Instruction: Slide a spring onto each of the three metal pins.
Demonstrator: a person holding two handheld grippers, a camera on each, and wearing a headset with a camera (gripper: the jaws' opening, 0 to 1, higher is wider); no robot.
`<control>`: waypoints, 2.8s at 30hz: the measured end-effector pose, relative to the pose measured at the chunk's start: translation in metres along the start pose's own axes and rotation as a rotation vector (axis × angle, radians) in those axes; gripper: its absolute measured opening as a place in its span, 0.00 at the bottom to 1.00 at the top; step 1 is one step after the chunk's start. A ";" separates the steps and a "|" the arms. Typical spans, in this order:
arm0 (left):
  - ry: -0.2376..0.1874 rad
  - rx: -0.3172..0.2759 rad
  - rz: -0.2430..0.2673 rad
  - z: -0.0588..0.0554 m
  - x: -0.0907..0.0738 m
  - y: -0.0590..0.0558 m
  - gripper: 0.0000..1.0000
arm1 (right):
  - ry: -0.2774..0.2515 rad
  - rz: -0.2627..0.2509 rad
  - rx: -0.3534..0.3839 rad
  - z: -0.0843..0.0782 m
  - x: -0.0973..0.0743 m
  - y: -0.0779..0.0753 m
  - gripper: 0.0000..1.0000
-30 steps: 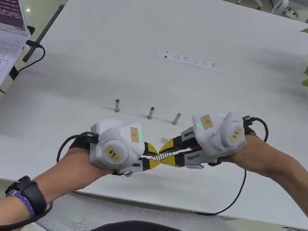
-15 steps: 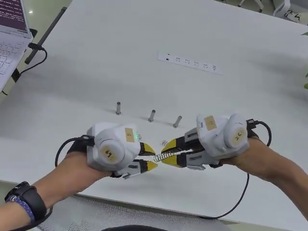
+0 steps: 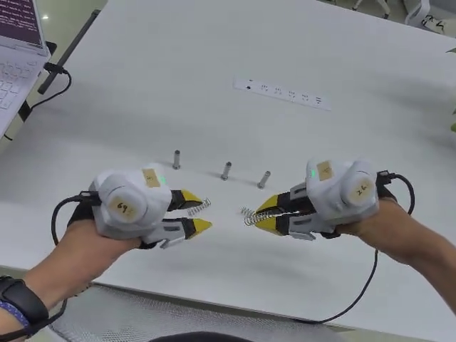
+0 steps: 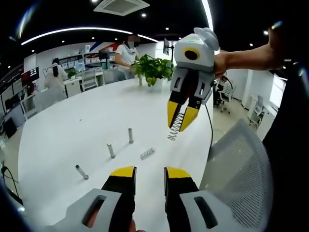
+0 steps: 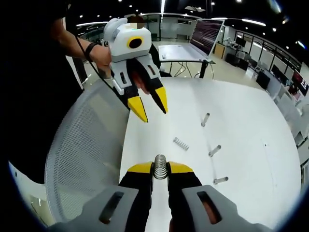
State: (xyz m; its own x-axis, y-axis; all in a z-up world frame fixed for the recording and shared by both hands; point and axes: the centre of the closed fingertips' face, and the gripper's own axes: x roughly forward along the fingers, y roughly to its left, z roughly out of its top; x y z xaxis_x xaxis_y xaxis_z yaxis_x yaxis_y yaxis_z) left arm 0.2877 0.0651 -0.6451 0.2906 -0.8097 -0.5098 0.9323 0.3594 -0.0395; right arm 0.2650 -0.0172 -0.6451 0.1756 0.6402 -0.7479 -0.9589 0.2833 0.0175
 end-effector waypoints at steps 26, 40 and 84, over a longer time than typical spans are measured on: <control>-0.007 -0.087 0.174 -0.016 -0.041 0.050 0.29 | 0.054 -0.047 0.069 -0.010 -0.001 -0.035 0.09; -0.010 -0.123 0.254 -0.023 -0.062 0.077 0.39 | 0.082 -0.077 0.108 -0.004 0.005 -0.053 0.09; -0.004 -0.198 0.316 -0.058 -0.090 0.093 0.58 | 0.146 -0.028 0.060 0.043 0.069 -0.094 0.09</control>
State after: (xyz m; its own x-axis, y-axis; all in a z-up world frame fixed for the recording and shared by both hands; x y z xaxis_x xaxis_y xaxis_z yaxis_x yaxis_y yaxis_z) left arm 0.3353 0.1984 -0.6529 0.5583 -0.6463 -0.5201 0.7372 0.6741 -0.0464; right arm 0.3768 0.0312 -0.6703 0.1634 0.5223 -0.8370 -0.9383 0.3444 0.0317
